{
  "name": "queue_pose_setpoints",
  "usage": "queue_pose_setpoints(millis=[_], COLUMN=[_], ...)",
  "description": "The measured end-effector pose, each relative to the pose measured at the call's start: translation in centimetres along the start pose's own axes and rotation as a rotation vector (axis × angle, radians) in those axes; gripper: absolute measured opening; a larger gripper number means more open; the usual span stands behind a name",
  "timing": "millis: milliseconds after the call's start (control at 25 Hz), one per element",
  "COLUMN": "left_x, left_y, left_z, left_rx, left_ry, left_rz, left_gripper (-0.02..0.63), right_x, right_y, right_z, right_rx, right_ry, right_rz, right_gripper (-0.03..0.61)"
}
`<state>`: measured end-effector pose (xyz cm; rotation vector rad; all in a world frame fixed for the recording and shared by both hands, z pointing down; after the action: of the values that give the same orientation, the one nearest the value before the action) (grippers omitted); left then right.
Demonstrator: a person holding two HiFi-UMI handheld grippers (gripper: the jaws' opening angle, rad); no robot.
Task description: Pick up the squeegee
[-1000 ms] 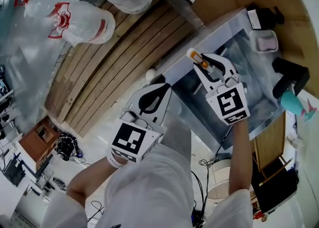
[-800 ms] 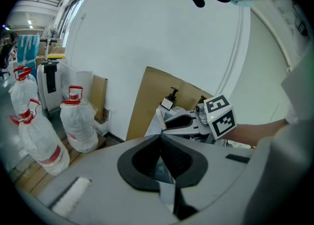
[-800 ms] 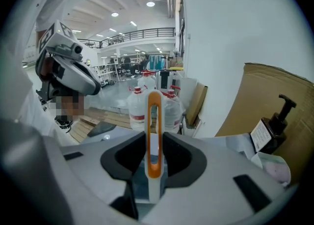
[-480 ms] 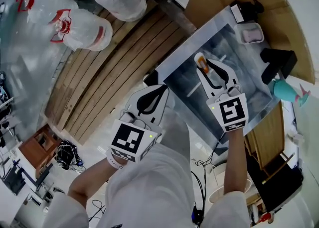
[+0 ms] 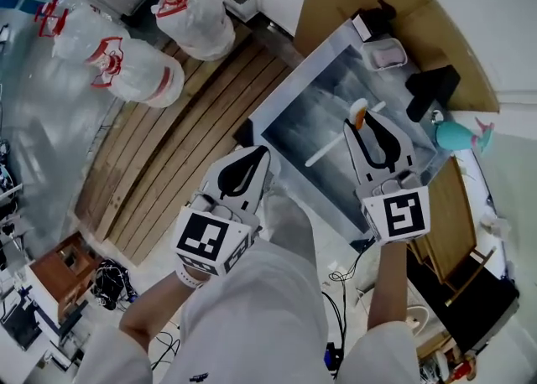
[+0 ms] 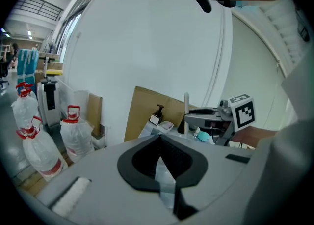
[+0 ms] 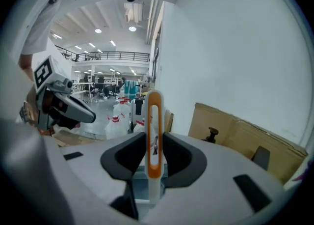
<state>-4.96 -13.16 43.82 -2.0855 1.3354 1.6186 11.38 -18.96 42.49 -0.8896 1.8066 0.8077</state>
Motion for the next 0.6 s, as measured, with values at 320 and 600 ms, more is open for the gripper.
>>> queue_pose_setpoints(millis=[320,600], left_x=[3.3,6.2], left_y=[-2.6,-4.7], left_z=[3.5,6.2], left_rx=[0.005,0.002], left_ry=[-0.083,-0.146], left_rz=[-0.027,-0.077], left_gripper=[0.005,0.005], right_x=[5.7,8.1], right_y=[-0.7,-0.4], right_z=[7.2,11.9], right_rx=[-0.109,-0.162], right_ry=[-0.147,-0.218], right_rz=[-0.136,-0.218], right_gripper=[0.104,0.104])
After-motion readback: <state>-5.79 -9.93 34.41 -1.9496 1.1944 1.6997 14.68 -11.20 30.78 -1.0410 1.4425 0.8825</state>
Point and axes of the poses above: the fingertips, and each gripper's own axes: z backward along the fingers, y to its left, x out of its top, the point moved 3 cm from there along z, backward along the fingers, and after that the axes turned 8 degrees about -x, right-handed, at the moved point
